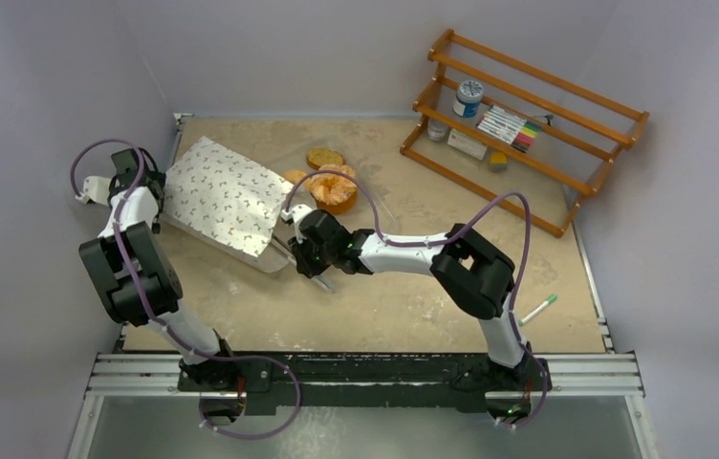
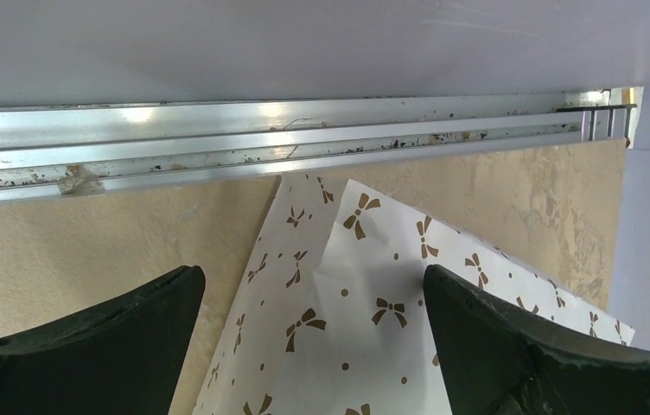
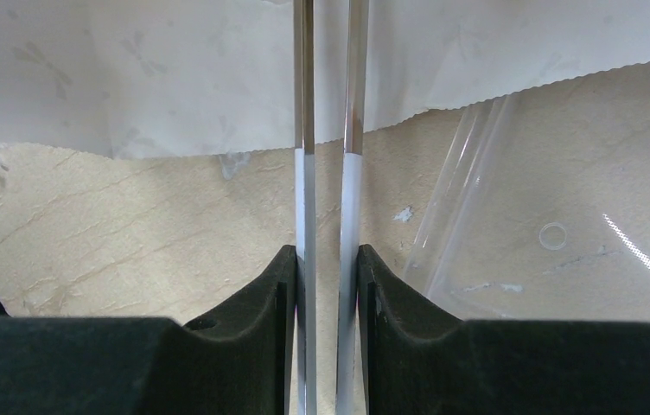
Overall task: Take the fake bread out of the paper bag
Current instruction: Adjust the fake bread in the paper bag.
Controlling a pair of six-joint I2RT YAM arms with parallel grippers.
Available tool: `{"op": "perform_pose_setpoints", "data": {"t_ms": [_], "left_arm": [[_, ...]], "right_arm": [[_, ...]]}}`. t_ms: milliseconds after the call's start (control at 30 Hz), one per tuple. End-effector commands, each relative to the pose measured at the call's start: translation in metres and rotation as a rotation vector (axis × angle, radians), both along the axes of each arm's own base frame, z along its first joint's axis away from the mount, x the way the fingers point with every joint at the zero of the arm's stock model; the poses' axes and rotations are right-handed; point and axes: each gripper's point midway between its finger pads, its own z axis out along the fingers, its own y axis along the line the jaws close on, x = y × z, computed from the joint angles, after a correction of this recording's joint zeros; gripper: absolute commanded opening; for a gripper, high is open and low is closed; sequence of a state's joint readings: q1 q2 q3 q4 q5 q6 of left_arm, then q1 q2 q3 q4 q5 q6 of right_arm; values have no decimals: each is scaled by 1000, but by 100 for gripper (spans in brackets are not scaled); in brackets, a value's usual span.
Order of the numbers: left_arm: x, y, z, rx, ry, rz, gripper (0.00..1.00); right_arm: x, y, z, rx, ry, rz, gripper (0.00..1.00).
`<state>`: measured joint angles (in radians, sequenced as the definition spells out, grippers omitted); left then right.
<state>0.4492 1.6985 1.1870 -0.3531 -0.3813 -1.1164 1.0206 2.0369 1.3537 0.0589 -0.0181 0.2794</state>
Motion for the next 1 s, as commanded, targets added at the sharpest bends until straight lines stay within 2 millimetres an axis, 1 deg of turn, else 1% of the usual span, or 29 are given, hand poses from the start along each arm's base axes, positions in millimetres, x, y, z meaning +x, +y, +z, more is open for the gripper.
{"op": "perform_pose_setpoints", "data": {"t_ms": [0, 67, 100, 200, 267, 300, 333, 367, 400, 433, 467, 567, 667, 767, 833, 900, 967], "left_arm": [[12, 10, 9, -10, -63, 3, 100], [13, 9, 5, -23, -60, -3, 98], [13, 8, 2, -31, -55, -7, 95], [14, 5, -5, -48, -51, -26, 85], [15, 2, -9, -55, -63, -40, 76], [15, 1, -11, -57, -68, -46, 70], [16, -1, -11, -59, -83, -54, 59], [17, -2, -12, -63, -91, -59, 51], [19, -4, -12, -68, -102, -70, 41], [20, -5, -12, -70, -111, -76, 29], [20, -7, -13, -73, -117, -83, 21], [22, -9, -10, -69, -139, -97, 0], [18, -10, -5, -58, -153, -100, 0], [14, -10, 12, -23, -185, -97, 0], [11, -9, 26, 10, -205, -98, 0], [8, -6, 47, 56, -236, -98, 0], [7, -5, 72, 105, -275, -107, 0]], "right_arm": [[9, 15, 24, 67, -33, 2, 29], [9, 15, 24, 67, -33, 2, 29], [9, 15, 24, 67, -33, 2, 29], [9, 15, 24, 66, -33, 4, 29], [8, 14, 25, 67, -31, 6, 28], [8, 14, 26, 69, -31, 5, 28], [8, 14, 26, 69, -32, 4, 28], [8, 13, 26, 67, -31, 5, 28], [7, 12, 26, 64, -30, 4, 28], [7, 12, 26, 63, -30, 2, 28], [7, 11, 26, 63, -31, 0, 28], [7, 9, 27, 60, -31, -2, 28], [6, 6, 27, 54, -32, -9, 28], [7, 1, 30, 48, -42, -24, 28], [6, -3, 32, 46, -47, -34, 27], [5, -6, 34, 42, -46, -40, 27], [3, -11, 35, 42, -37, -48, 27]]}}
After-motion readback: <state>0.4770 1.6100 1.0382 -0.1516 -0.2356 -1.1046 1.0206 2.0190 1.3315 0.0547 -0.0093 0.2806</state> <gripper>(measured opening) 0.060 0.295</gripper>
